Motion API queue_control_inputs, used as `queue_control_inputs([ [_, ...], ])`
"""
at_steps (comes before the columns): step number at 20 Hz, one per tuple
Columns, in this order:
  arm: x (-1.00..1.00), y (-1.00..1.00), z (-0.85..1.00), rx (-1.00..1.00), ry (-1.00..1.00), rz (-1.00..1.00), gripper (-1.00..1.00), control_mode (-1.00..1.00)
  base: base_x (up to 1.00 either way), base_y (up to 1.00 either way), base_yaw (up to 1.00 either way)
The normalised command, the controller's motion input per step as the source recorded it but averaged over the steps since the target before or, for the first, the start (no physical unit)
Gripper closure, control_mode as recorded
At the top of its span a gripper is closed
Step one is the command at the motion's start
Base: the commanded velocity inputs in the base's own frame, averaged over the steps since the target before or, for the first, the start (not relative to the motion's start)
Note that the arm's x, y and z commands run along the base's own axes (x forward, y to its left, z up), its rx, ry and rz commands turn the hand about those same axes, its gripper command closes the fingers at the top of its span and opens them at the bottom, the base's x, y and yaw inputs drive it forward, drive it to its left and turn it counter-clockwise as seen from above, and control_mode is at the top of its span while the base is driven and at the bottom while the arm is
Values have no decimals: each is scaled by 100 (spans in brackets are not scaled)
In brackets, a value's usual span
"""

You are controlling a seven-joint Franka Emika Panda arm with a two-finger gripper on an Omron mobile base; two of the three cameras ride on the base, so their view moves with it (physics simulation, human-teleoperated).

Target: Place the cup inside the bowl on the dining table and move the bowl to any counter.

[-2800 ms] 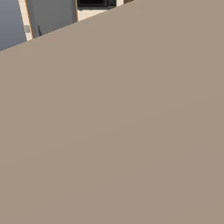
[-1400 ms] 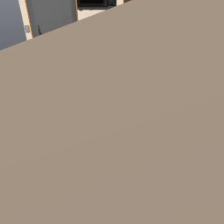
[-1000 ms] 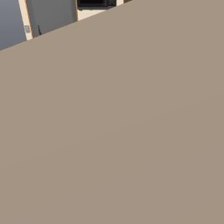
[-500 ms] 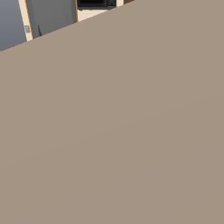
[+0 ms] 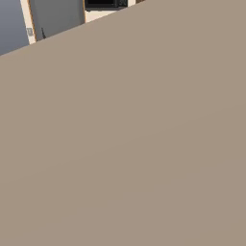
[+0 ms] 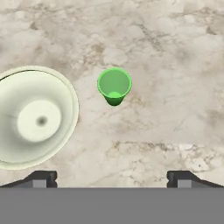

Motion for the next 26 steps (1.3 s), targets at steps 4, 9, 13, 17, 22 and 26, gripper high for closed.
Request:
queue_control_inputs([
  [4, 50, 0, -16, 0, 0, 0, -100, -100, 0, 0, 0],
  [9, 39, 0, -13, 0, 0, 1, -100, -100, 0, 0, 0],
  [13, 42, -5, -11, 0, 0, 3, -100, -100, 0, 0, 0],
  [17, 43, -16, -12, 0, 0, 5, -100, -100, 0, 0, 0],
  [22, 42, -20, -14, 0, 0, 6, -100, -100, 0, 0, 0],
  [26, 35, -13, -11, 1, 0, 7, -100, -100, 0, 0, 0],
])
